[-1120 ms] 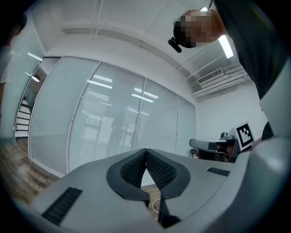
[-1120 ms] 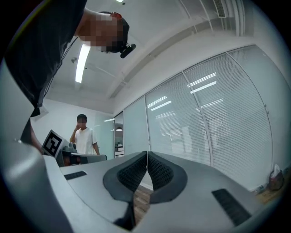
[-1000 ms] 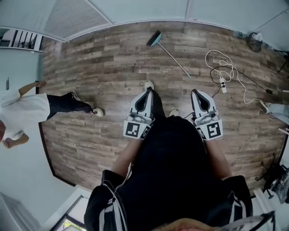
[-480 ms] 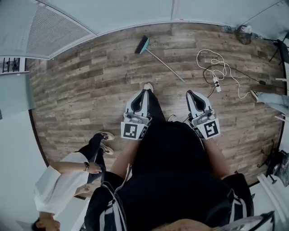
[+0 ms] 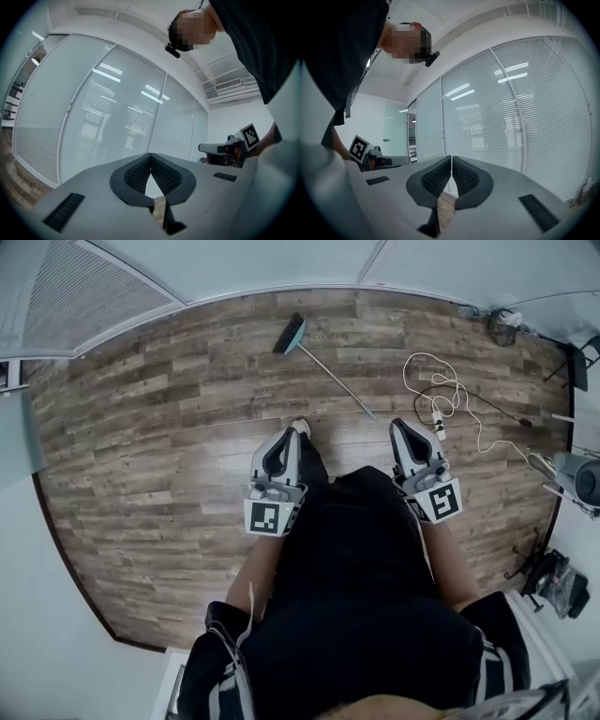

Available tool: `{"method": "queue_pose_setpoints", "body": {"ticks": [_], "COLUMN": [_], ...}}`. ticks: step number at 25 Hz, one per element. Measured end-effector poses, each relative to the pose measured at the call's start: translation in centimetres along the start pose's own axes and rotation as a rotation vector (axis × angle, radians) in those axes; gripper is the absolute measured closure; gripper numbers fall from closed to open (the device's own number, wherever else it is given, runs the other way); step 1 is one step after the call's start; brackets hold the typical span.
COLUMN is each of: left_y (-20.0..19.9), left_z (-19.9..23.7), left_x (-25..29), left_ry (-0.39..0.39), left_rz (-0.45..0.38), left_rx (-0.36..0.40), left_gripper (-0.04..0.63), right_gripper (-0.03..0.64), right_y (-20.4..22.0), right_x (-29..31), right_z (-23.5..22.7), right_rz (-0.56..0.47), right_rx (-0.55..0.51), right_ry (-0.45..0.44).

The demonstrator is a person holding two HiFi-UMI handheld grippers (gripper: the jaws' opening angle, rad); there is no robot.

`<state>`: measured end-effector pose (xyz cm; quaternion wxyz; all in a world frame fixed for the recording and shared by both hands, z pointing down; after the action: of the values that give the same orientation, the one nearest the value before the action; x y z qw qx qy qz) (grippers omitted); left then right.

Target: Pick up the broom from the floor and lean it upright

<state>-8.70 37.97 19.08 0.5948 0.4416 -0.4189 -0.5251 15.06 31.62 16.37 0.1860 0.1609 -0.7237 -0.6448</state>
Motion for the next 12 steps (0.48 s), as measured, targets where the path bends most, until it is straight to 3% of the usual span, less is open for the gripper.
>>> {"method": "queue_pose_setpoints", "body": {"ticks": [8, 12], "left_y": [1.1, 5.3], "left_z": [4.1, 4.8], "left_x": [6.2, 8.9], "left_ry": [-0.047, -0.057], "left_rz": [-0.05, -0.025], "left_rx": [0.03, 0.063], "left_gripper": [0.577, 0.577], "right_gripper": [0.598, 0.597], "right_y": [5.2, 9.6], "right_x": [5.6, 8.9], "right_z": [-4.9, -8.2], "right_rz": [0.123, 0.15], "right_rx": [0.054, 0.052], "right_ry": [-0.038, -0.068]}}
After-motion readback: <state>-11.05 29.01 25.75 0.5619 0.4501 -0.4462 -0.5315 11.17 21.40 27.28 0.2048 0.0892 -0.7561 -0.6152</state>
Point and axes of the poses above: the fingertips, and each gripper's own axes: x forward along the fingers, z to its left, y out of its underside, the point moved 6 cm from there along -x, backward along the fingers, and after that the axes turned 10 degrees about -y, right-handed, at the moved point
